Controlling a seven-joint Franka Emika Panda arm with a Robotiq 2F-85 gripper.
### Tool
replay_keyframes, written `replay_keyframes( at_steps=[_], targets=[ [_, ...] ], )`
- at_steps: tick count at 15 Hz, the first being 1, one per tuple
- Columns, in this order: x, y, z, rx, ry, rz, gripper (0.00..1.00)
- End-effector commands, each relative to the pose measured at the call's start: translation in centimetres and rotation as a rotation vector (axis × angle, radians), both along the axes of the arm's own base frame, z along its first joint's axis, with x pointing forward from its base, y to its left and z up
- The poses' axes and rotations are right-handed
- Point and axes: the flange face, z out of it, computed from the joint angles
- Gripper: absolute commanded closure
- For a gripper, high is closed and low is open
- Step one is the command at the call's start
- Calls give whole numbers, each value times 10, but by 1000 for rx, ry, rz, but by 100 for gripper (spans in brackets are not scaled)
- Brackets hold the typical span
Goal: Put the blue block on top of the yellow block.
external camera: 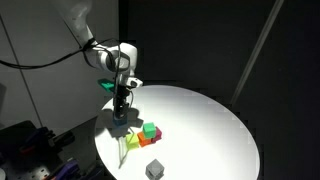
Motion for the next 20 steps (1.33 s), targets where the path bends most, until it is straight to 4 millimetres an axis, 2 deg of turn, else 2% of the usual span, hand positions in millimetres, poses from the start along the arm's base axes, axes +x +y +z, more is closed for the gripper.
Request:
replay_keyframes(
  at_steps=[1,20],
  targets=[
    [-8,-8,15,-38,-9,-70,68],
    [-13,-61,19,49,-121,-126,68]
  ],
)
